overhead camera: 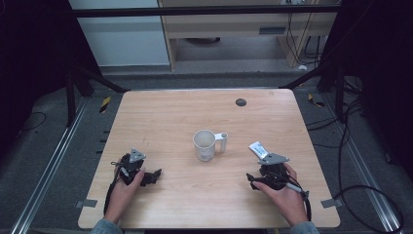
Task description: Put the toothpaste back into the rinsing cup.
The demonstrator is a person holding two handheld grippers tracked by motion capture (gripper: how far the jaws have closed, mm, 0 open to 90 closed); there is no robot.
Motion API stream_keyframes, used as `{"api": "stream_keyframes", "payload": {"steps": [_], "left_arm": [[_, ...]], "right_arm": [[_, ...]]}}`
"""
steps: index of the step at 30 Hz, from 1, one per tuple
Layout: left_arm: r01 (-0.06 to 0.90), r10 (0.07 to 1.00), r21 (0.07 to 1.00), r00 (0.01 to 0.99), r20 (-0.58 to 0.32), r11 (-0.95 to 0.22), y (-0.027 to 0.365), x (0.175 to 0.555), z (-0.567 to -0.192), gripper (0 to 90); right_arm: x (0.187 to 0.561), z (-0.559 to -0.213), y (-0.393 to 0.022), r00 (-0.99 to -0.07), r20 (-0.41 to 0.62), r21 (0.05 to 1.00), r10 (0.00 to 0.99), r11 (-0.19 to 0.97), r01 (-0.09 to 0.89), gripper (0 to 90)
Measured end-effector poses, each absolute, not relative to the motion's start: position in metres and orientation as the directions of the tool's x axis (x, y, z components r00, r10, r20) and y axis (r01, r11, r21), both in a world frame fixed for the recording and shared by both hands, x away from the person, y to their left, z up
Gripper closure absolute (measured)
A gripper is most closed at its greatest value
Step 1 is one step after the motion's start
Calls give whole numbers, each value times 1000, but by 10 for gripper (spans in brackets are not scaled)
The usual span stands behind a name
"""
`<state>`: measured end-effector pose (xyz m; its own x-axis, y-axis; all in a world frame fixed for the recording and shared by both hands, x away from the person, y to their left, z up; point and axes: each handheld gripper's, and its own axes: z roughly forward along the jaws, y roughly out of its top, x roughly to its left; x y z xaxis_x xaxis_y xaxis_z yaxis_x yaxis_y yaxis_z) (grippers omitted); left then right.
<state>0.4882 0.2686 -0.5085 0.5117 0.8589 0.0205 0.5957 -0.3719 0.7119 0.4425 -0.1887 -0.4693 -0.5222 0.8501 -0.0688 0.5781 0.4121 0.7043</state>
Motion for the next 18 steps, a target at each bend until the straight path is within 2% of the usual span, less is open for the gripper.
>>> {"api": "stream_keyframes", "payload": {"steps": [6,18], "left_arm": [[596,859,712,511,21,-372,269,488,-509,0],[596,860,712,510,21,-371,268,488,-509,0]], "right_arm": [[435,-441,-202,-510,-119,690,852,441,574,281],[440,-406,-224,-499,-125,676,858,442,590,379]]}}
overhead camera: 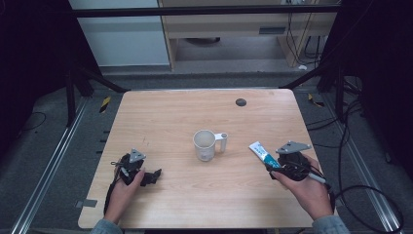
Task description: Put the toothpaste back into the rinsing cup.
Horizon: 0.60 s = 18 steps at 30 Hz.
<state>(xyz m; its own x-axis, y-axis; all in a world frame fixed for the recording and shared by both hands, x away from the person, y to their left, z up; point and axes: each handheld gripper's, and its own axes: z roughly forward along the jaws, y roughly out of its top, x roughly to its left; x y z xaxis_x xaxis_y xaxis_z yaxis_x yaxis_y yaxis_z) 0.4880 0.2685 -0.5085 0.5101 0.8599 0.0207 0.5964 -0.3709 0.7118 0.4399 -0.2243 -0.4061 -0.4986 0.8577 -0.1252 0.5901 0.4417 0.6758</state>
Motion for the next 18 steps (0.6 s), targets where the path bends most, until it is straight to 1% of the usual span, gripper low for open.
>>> {"api": "stream_keyframes", "payload": {"steps": [4,5,7,12,18], "left_arm": [[597,860,712,510,20,-370,268,488,-509,0],[597,860,712,509,20,-370,268,488,-509,0],[597,861,712,509,20,-370,268,488,-509,0],[597,861,712,508,20,-369,268,488,-509,0],[597,861,712,508,20,-369,268,488,-509,0]], "right_arm": [[443,-392,-232,-494,-114,674,862,432,599,397],[445,-384,-235,-487,-91,684,869,410,603,411],[446,-380,-236,-487,-84,688,869,404,603,418],[450,-369,-238,-494,-114,674,862,433,598,434],[457,-369,-239,-497,-144,649,856,461,606,466]]}}
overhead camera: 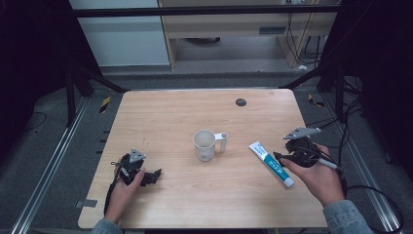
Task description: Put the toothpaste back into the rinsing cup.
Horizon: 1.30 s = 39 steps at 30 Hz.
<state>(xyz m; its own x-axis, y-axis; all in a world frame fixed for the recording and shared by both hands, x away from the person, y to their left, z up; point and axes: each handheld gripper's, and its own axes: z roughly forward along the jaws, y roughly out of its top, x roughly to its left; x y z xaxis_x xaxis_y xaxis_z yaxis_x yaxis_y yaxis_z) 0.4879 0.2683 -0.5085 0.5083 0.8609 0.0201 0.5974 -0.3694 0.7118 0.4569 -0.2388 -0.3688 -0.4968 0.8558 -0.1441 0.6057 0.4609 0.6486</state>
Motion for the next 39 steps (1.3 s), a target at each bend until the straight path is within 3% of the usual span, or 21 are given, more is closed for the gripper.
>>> {"api": "stream_keyframes", "payload": {"steps": [14,25,39], "left_arm": [[598,861,712,508,19,-369,268,488,-509,0],[597,861,712,509,20,-369,268,488,-509,0],[597,861,712,509,20,-369,268,488,-509,0]], "right_arm": [[483,-379,-236,-498,-128,585,858,471,660,499],[506,-406,-226,-494,-88,536,865,459,708,425],[523,-428,-217,-487,-68,503,871,451,737,404]]}}
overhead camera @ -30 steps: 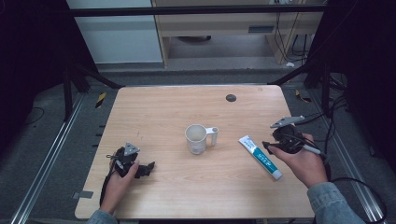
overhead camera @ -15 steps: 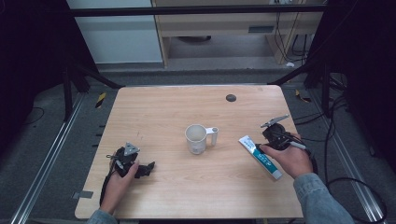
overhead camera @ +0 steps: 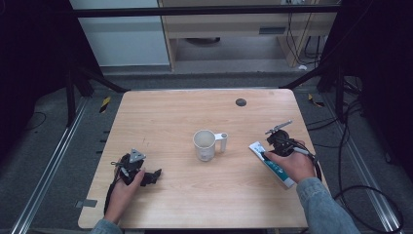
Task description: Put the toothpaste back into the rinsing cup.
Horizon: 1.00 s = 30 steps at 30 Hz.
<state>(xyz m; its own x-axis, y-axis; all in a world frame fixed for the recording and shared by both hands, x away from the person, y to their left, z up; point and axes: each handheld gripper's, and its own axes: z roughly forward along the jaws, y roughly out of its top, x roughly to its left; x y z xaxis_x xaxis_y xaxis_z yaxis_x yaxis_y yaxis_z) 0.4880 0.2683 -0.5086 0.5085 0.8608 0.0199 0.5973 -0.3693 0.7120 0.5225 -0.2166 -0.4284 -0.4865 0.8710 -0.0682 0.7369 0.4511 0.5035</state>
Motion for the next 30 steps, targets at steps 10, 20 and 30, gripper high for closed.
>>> {"api": "stream_keyframes", "payload": {"steps": [10,20,30], "left_arm": [[597,861,712,509,20,-370,268,488,-509,0],[597,861,712,509,20,-369,268,488,-509,0],[597,861,712,509,20,-370,268,488,-509,0]], "right_arm": [[531,-436,-212,-493,-63,468,868,462,753,365],[539,-438,-206,-514,-70,435,855,490,755,388],[544,-442,-208,-506,-78,403,859,491,772,392]]}}
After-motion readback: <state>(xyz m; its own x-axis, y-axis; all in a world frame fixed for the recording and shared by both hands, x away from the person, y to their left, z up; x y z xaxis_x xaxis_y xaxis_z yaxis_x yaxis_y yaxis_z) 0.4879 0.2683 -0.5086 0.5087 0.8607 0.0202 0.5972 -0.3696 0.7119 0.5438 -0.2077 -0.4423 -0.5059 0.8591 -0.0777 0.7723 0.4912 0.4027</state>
